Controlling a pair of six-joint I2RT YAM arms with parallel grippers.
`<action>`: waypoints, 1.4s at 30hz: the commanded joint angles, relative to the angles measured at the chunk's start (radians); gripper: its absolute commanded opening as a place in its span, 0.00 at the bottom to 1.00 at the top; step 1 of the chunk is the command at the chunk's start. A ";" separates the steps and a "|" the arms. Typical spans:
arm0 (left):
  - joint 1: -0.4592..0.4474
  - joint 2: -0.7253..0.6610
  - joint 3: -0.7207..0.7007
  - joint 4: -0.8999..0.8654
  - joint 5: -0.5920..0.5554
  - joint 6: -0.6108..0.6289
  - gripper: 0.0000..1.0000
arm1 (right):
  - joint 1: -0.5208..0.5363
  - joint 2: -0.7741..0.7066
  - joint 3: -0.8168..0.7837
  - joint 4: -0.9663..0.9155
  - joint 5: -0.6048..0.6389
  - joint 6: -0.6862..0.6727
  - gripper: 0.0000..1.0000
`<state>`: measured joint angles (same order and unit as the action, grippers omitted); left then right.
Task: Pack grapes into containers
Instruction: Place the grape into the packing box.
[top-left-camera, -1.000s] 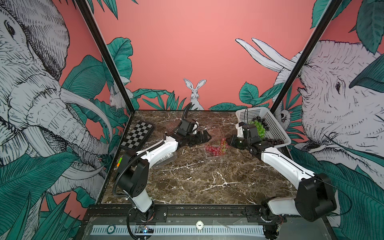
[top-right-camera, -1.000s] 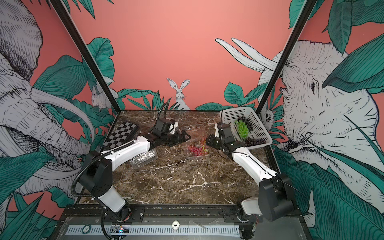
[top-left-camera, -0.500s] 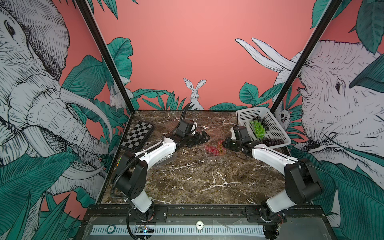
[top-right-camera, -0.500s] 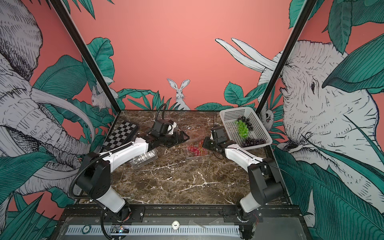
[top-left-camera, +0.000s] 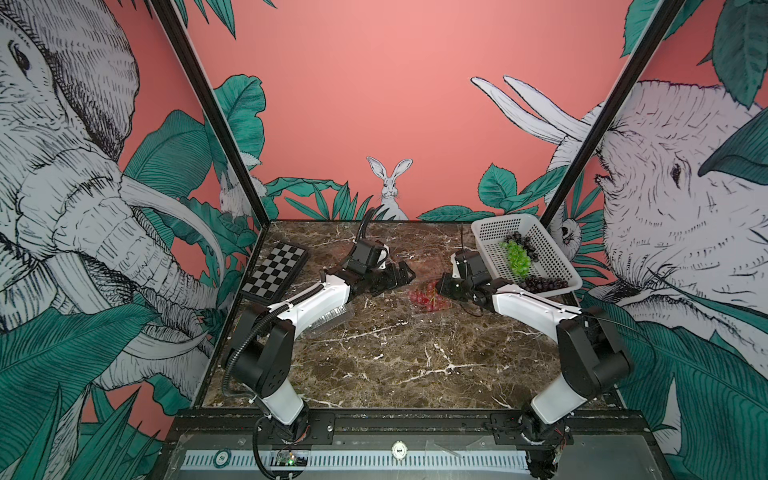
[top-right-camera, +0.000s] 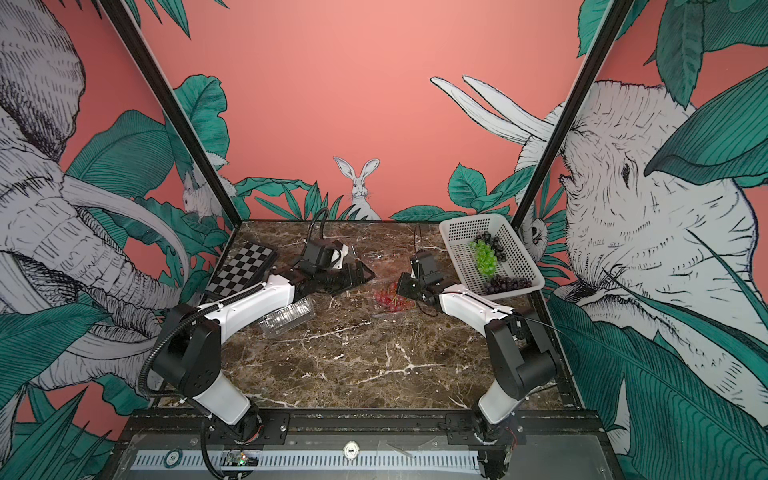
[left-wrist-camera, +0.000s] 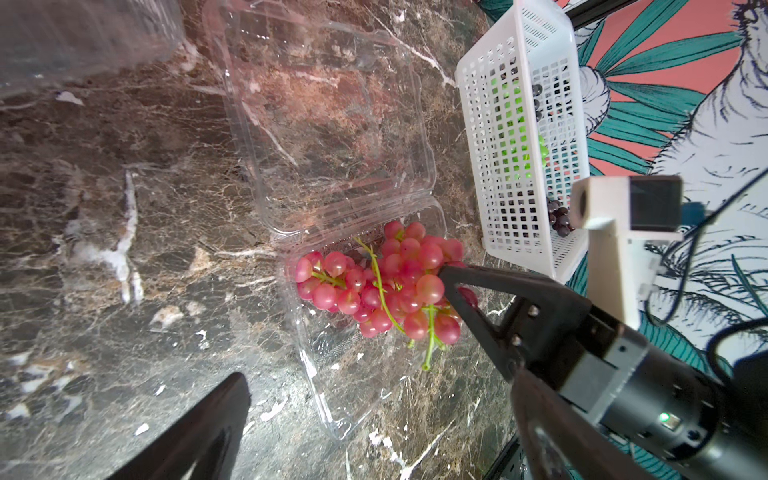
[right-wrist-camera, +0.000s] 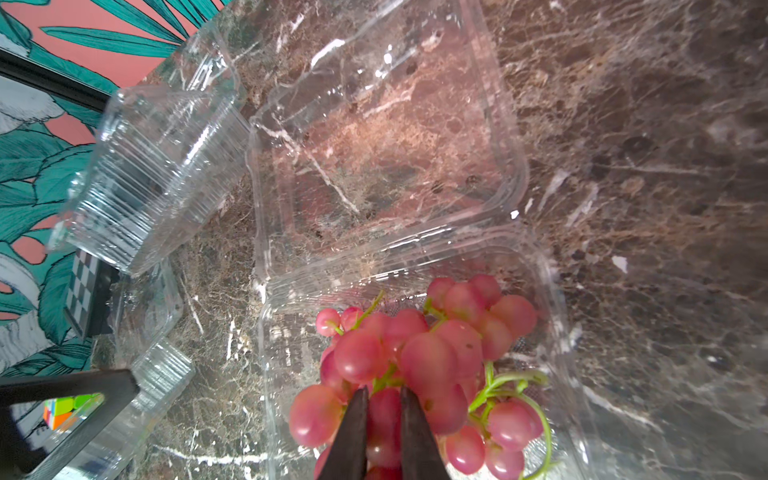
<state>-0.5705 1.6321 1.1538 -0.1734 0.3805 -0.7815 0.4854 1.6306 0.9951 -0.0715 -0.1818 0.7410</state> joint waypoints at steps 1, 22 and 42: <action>0.004 -0.020 -0.002 0.000 0.006 0.002 1.00 | 0.029 0.023 0.026 0.025 0.022 0.021 0.16; 0.009 0.002 0.021 -0.024 0.006 0.008 1.00 | 0.062 -0.001 0.094 -0.123 0.088 -0.074 0.36; 0.044 -0.006 0.020 -0.046 0.010 0.002 1.00 | 0.107 0.110 0.089 0.021 -0.049 -0.006 0.41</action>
<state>-0.5308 1.6371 1.1568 -0.1974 0.3843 -0.7815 0.5873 1.7275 1.0748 -0.0700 -0.2401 0.7322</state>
